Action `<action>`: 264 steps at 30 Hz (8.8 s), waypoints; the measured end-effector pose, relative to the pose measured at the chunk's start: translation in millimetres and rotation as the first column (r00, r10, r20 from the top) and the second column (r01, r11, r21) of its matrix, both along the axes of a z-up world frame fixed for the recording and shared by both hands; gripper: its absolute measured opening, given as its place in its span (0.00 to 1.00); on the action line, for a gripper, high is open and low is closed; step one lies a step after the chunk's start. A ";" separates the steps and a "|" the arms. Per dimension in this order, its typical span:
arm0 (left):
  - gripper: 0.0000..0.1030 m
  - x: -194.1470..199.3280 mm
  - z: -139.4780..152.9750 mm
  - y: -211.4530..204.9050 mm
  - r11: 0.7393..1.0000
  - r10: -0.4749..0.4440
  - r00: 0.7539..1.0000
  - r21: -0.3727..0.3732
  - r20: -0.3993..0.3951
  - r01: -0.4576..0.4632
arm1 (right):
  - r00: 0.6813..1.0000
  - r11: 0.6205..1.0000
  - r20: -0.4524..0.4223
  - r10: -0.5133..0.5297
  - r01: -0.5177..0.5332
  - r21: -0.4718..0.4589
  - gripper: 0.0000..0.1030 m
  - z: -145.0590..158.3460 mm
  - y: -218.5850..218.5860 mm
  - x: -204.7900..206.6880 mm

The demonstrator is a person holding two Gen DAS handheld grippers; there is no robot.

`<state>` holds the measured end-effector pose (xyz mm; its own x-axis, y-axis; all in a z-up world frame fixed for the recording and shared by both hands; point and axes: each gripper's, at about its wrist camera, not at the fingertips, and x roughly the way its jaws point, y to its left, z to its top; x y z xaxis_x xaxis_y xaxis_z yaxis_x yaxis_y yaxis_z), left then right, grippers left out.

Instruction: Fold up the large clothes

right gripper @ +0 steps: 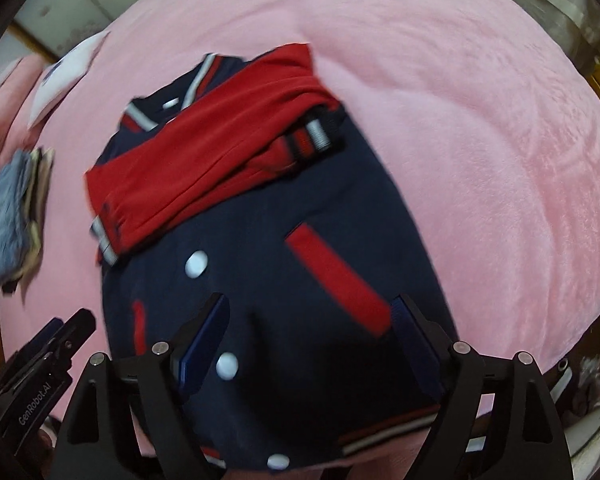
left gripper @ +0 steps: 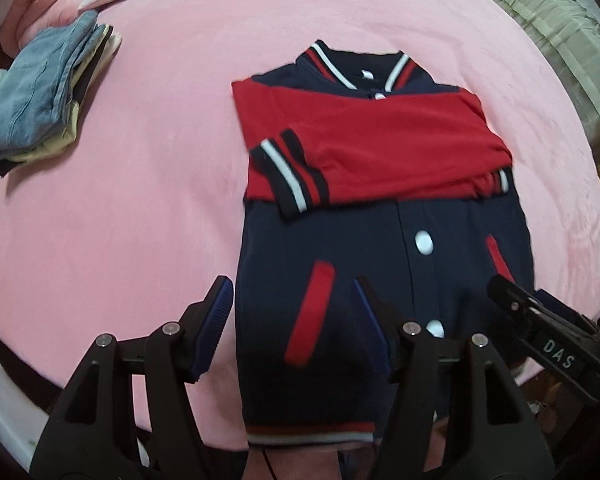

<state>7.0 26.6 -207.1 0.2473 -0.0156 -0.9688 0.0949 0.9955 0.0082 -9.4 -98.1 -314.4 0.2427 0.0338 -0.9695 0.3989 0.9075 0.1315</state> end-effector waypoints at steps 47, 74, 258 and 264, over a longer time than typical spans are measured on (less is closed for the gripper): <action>0.70 -135.4 -94.5 105.2 0.889 0.151 0.988 -0.436 -0.016 -0.143 | 0.958 0.938 0.223 0.183 -0.238 0.251 0.45 -64.6 -111.0 -144.5; 0.15 -71.6 -15.5 102.3 0.351 0.461 0.883 -0.895 -0.092 -0.277 | 0.908 0.675 0.380 -0.175 -0.170 0.718 0.12 18.9 -88.9 -41.3; 0.26 86.1 -129.0 176.7 0.555 0.515 0.835 -0.667 -0.194 -0.497 | 0.959 0.958 -0.054 0.280 -0.283 -0.054 0.00 -83.2 94.2 263.2; 0.12 77.7 -108.9 194.1 0.476 0.488 0.861 -0.783 -0.143 -0.400 | 0.966 0.963 -0.049 0.256 -0.259 -0.076 0.00 -82.3 103.0 260.1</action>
<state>84.7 220.8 -316.0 0.5233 -0.5952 -0.6098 -0.3196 0.5263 -0.7879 250.7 4.9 -396.7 0.1983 0.0107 -0.9801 0.1540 0.9872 0.0420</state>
